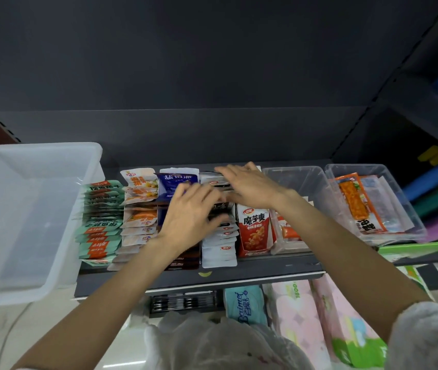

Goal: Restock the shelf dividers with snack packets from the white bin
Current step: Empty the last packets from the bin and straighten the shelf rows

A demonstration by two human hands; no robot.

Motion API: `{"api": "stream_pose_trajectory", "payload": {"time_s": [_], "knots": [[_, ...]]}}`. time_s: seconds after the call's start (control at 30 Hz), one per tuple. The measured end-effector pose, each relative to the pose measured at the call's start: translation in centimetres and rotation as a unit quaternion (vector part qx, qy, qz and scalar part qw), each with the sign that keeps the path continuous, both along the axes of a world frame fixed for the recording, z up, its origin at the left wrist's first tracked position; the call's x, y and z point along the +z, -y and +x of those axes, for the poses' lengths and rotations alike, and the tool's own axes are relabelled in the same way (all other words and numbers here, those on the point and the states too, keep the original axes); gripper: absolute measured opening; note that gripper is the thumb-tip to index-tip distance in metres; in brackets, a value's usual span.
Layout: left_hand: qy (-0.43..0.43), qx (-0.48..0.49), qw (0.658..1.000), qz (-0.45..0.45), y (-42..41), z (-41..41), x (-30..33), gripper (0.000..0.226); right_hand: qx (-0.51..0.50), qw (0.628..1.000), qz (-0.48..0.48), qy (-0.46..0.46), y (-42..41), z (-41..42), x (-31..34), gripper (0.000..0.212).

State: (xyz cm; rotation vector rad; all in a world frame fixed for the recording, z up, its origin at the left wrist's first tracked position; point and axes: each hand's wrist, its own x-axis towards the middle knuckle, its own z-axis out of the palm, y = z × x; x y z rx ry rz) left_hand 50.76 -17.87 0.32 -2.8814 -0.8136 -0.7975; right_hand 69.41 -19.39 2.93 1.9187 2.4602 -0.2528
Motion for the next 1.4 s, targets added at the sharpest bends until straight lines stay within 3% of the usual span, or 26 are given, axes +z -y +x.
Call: {"api": "stream_pose_trajectory", "payload": {"time_s": [0.1, 0.2, 0.43, 0.57, 0.67, 0.8, 1.07, 1.17, 1.27, 1.4], "knots": [[-0.164, -0.046, 0.985, -0.014, 1.6, -0.8, -0.5, 0.068, 0.009, 1.0, 0.005, 0.013, -0.3, 0.1, -0.1, 0.068], [-0.296, -0.012, 0.955, -0.023, 2.4, -0.3, -1.0, 0.072, 0.016, 1.0, 0.006, 0.021, -0.5, 0.1, 0.1, 0.066], [-0.283, -0.014, 0.959, 0.023, 3.4, 0.7, -2.0, 0.039, 0.023, 0.999, 0.006, 0.027, -0.9, 0.3, -0.1, 0.063], [-0.278, -0.023, 0.96, 0.013, 3.1, 0.3, -2.1, 0.044, 0.026, 0.999, 0.008, 0.018, -1.0, 0.3, -0.2, 0.063], [-0.287, -0.029, 0.956, 0.054, 3.2, 0.2, -2.6, 0.044, 0.03, 0.999, 0.009, 0.015, -1.2, 0.4, -0.4, 0.062], [-0.342, 0.023, 0.935, 0.085, 4.4, 1.7, -2.4, 0.051, 0.038, 0.999, 0.019, 0.03, -1.4, 0.6, -0.5, 0.062], [-0.339, 0.04, 0.94, 0.019, 4.7, 2.7, -4.0, 0.038, 0.067, 0.99, 0.059, 0.109, -1.0, -0.3, -1.9, 0.074], [-0.322, 0.036, 0.946, 0.033, 4.5, 3.2, -3.2, 0.04, 0.078, 0.989, 0.062, 0.105, -1.4, -0.3, -1.8, 0.065], [-0.302, 0.044, 0.952, -0.024, 4.0, 2.9, -3.7, 0.049, 0.075, 0.992, 0.053, 0.088, -1.8, -0.1, -1.2, 0.064], [-0.278, 0.05, 0.959, -0.003, 4.0, 1.8, -4.3, 0.047, 0.078, 0.993, 0.046, 0.074, -2.0, -0.1, -0.7, 0.064]]}}
